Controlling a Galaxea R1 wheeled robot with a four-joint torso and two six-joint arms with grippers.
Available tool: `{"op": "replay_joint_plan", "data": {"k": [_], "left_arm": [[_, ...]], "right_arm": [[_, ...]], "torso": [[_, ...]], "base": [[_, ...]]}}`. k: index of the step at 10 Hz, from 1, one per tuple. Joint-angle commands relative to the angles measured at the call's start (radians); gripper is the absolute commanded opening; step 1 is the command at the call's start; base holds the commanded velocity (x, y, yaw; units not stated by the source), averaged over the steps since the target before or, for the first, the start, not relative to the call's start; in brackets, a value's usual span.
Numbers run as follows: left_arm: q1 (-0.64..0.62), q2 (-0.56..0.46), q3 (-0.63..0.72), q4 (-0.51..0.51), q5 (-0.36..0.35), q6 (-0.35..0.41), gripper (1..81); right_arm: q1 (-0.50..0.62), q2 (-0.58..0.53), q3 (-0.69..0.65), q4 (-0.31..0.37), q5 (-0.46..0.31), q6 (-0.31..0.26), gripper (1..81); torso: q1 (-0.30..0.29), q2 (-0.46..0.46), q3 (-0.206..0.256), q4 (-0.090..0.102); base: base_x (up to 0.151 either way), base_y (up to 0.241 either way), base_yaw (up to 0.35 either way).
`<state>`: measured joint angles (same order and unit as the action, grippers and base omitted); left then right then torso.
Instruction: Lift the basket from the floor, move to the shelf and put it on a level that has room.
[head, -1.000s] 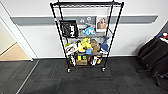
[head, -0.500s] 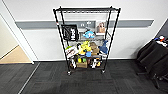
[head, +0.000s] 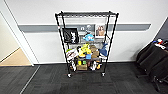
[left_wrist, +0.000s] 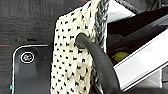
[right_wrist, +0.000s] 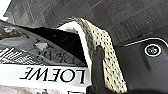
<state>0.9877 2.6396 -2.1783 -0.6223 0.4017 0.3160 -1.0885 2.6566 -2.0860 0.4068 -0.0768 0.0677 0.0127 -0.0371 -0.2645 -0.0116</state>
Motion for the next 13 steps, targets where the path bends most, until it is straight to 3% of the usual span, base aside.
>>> {"op": "replay_joint_plan", "data": {"k": [1,4,5,12,13], "left_arm": [[-0.096,-0.027,0.012,-0.019,0.088,0.000,1.0],[-0.086,-0.027,0.012,-0.019,0.088,0.002,1.0],[-0.082,-0.027,0.011,-0.017,0.088,0.002,1.0],[-0.007,-0.019,-0.006,0.001,0.034,0.077,1.0],[0.001,-0.019,-0.006,0.001,0.032,0.078,1.0]], "right_arm": [[0.081,-0.007,0.011,0.009,-0.060,0.001,1.0],[0.060,-0.001,0.001,0.007,-0.060,0.001,1.0],[0.051,-0.001,0.001,0.007,-0.060,0.001,1.0],[0.015,0.008,-0.017,-0.003,-0.061,-0.003,1.0],[0.006,0.013,-0.020,-0.006,-0.061,-0.003,1.0]], "torso": [[-0.013,0.037,-0.002,0.000],[-0.006,0.021,0.015,0.000],[-0.006,0.020,0.080,0.000],[-0.008,0.020,0.249,0.000],[-0.009,0.019,0.227,0.000]], "base": [[0.000,0.000,0.000],[0.000,0.000,0.000],[0.000,0.000,0.000],[0.000,0.000,0.000],[0.000,0.000,0.000]]}}
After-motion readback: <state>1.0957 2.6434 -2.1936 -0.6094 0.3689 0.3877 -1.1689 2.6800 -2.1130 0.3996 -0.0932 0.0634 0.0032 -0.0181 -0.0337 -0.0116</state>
